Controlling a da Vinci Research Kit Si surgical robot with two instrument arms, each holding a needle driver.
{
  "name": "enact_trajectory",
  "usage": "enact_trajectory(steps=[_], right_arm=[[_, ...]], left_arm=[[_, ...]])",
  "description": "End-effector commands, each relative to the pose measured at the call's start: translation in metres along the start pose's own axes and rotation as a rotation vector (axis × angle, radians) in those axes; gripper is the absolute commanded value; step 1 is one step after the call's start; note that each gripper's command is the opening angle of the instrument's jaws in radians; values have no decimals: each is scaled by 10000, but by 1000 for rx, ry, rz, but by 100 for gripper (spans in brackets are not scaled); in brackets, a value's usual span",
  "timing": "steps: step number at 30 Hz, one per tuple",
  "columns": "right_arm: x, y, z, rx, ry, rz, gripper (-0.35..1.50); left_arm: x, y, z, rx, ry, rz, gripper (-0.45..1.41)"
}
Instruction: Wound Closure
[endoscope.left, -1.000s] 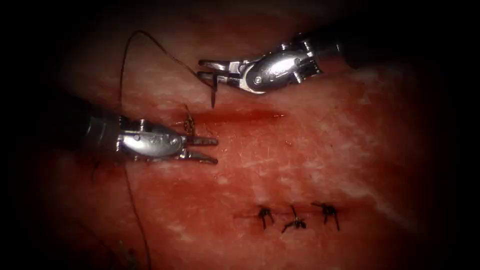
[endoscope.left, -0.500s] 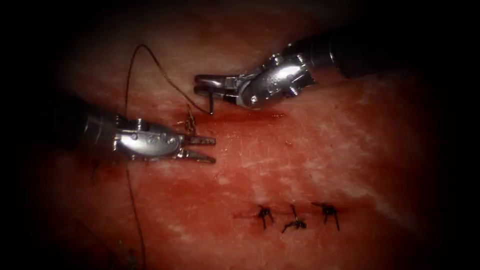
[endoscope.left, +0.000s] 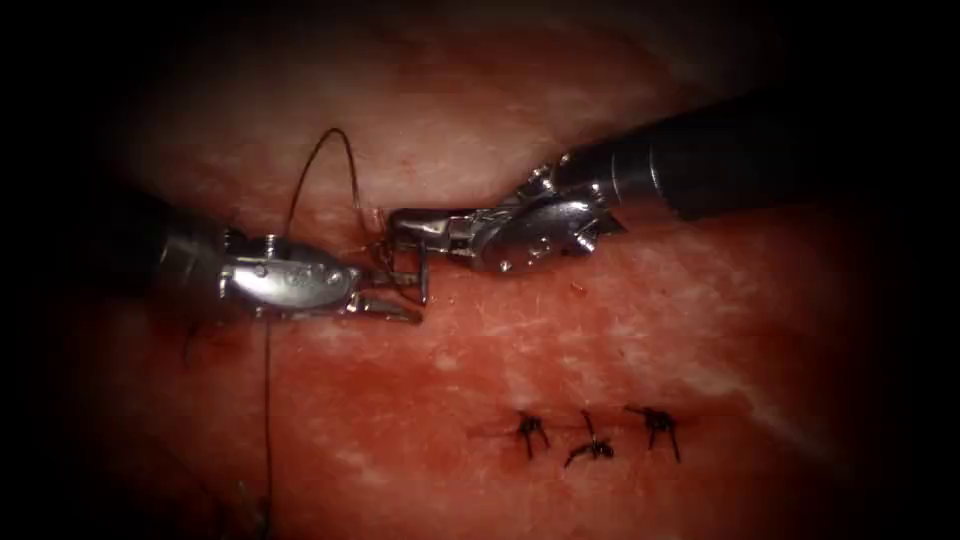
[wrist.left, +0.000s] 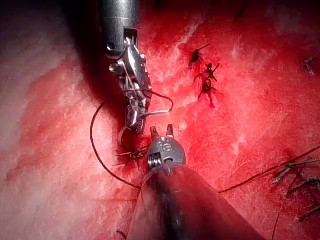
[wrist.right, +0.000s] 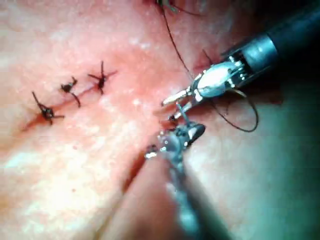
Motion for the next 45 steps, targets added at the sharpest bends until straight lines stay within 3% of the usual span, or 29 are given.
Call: enact_trajectory(steps=[1,12,17,23,32,38,45], right_arm=[[5,-13,0,2,3,1,-35],[10,-34,-3,32,3,-46,-35],[-5,-51,-4,76,-16,-71,-35],[-29,-83,-7,117,-37,8,-35],[-29,-86,-8,148,-54,93,-35],[-33,-93,-9,176,-145,328,-35],[-33,-97,-10,193,-158,353,-35]], left_arm=[[-7,5,8,-1,-5,-1,1],[-10,5,5,-4,-11,1,-8],[-13,7,6,-3,-20,4,-16],[-14,7,2,-5,-20,5,-20],[-13,8,2,-5,-20,4,-20],[-13,8,2,-6,-20,4,-20],[-11,8,-1,-2,-20,3,-20]])
